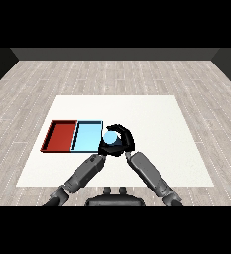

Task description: Pick the blue can and put it in the blue box

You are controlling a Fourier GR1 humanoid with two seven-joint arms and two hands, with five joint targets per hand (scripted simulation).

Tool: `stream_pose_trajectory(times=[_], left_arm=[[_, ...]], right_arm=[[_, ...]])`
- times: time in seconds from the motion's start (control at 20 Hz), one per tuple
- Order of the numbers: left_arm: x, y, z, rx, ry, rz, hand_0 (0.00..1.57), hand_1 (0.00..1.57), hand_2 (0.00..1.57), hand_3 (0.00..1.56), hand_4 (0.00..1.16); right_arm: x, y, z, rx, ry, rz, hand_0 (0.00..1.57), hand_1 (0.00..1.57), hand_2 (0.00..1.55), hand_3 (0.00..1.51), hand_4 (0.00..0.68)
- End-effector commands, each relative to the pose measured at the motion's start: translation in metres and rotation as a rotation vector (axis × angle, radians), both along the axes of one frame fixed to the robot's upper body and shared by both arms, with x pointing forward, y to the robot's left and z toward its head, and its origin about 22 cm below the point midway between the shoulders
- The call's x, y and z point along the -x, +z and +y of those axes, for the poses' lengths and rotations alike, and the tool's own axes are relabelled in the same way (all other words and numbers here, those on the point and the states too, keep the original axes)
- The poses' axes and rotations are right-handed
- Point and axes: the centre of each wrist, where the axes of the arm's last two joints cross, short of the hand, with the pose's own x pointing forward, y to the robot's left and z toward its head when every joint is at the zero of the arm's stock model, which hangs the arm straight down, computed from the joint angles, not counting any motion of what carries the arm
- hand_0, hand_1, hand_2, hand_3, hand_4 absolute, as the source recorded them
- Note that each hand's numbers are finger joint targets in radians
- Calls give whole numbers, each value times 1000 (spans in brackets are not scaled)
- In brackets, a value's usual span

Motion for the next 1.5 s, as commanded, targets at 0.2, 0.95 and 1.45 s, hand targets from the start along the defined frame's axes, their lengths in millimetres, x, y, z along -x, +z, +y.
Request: stream_pose_trajectory(times=[0.2,0.95,1.45], left_arm=[[1,-7,-4,20,7,-36,1571,1571,1571,1535,1122],[-20,8,14,-91,131,-59,1571,1571,1571,1530,1150],[-66,38,107,-335,310,-18,1571,1571,1571,1515,1146]], right_arm=[[15,3,1,49,26,13,0,0,0,0,0],[11,15,-95,-209,-148,-93,0,0,0,0,0],[27,-10,-150,-268,-260,-54,0,0,0,0,0]])
